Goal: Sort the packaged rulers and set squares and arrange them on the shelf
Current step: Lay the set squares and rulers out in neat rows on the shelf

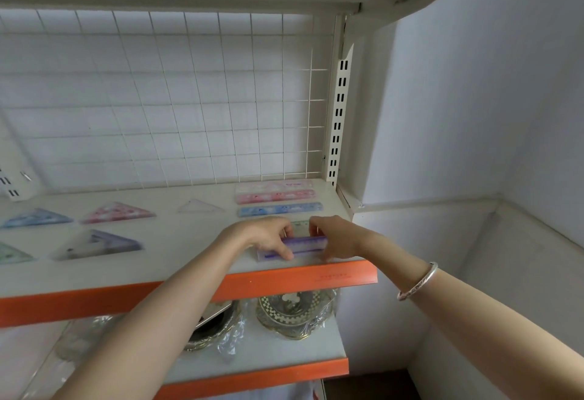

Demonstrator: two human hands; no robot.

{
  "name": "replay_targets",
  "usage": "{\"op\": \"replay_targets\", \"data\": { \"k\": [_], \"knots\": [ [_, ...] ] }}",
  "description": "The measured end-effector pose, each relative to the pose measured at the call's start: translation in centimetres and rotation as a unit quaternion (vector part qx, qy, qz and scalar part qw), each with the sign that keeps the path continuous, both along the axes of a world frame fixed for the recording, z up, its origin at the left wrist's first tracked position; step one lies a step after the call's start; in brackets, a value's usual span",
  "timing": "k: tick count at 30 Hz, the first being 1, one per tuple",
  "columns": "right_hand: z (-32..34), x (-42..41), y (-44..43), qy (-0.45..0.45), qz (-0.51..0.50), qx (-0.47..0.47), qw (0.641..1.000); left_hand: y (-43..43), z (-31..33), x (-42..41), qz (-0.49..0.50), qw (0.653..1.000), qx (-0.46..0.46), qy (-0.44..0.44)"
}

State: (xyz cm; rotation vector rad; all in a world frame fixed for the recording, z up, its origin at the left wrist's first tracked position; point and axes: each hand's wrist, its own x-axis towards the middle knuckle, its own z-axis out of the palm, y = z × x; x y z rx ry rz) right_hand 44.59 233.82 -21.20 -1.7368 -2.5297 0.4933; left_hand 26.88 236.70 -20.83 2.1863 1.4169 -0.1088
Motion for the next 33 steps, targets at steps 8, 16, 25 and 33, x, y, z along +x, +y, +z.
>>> {"op": "replay_targets", "data": {
  "k": [8,16,25,33],
  "knots": [
    [-0.8,-2.4,0.7,0.032,-0.017,0.080,0.996,0.2,-0.4,-3.2,0.002,0.997,0.071,-0.044],
    [-3.3,-3.1,0.2,0.181,-0.048,0.090,0.978,-0.4,-3.4,-5.3,0.056,0.973,0.087,-0.208],
    [-3.4,-4.1,-0.6,0.252,-0.076,0.080,0.961,-1.1,-4.1,-6.4,0.101,0.916,0.064,-0.383],
    [-3.5,-4.5,-0.9,0.300,-0.083,0.075,0.947,-2.5,-4.9,-5.8,0.139,0.893,0.070,-0.423]
  ]
}}
